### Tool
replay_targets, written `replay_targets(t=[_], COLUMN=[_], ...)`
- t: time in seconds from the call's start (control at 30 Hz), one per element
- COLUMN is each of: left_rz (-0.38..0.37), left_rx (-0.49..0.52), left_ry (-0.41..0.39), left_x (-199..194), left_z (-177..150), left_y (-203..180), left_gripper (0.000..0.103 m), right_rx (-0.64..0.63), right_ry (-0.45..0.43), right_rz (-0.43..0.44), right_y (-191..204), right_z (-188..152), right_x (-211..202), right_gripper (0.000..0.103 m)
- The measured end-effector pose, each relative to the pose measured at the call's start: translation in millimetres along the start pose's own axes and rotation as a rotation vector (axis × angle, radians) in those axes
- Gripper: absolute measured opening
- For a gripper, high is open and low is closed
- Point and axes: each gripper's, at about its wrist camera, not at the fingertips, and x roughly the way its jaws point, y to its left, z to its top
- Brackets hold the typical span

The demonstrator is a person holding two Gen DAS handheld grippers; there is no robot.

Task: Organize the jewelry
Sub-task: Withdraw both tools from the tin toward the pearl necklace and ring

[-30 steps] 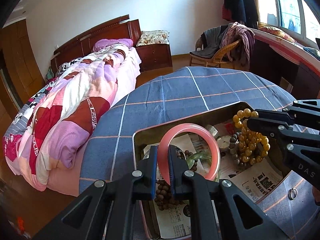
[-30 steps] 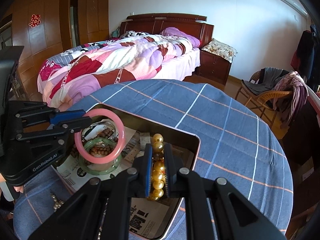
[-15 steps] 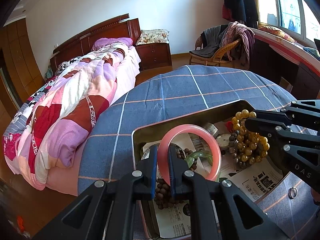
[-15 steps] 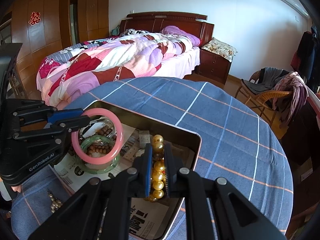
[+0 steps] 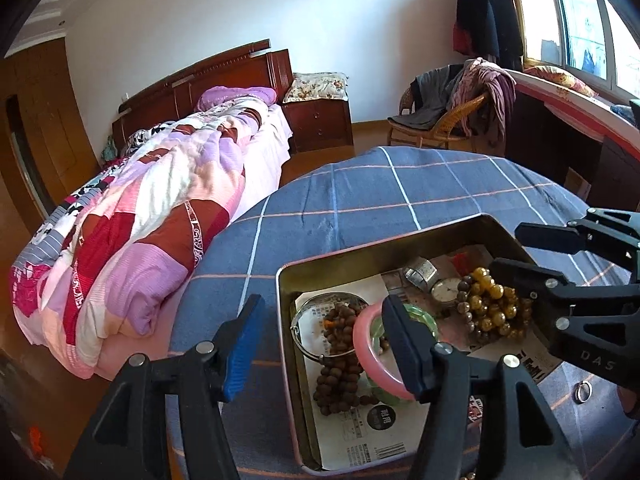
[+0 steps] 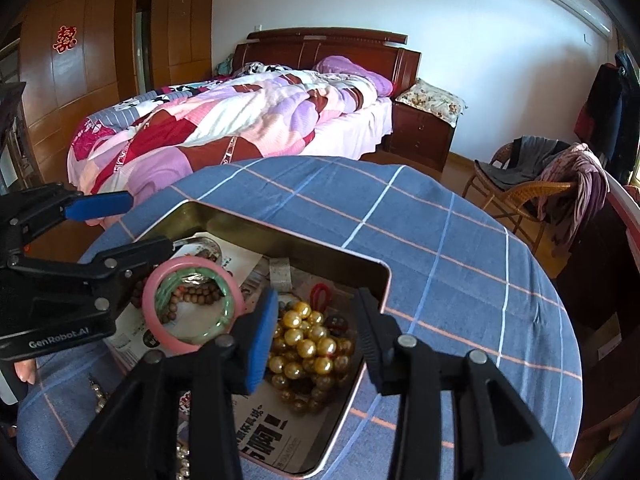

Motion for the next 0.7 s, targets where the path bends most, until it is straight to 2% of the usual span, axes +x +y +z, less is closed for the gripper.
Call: replay_targets(t=[0.47, 0.63, 0.7], left_rz=[-0.006, -0.006, 0.001], left_rx=[-0.008, -0.025, -0.02], left_ry=[0.008, -0.026, -0.047], left_x=[-2, -25, -41], left_z=[-7, -18, -29], left_y=[0, 0, -3], left_gripper=[0.061, 0.061, 0.061], right_rx=[0.004, 0.027, 0.043], right_ry=[0.002, 0.001, -0.001], right_rz=[-0.006, -0.011, -0.022], right_y=[3, -6, -13], right_z=[-5, -18, -28], right_x=[-7, -25, -37], right_gripper=[0.055, 0.055, 0.059])
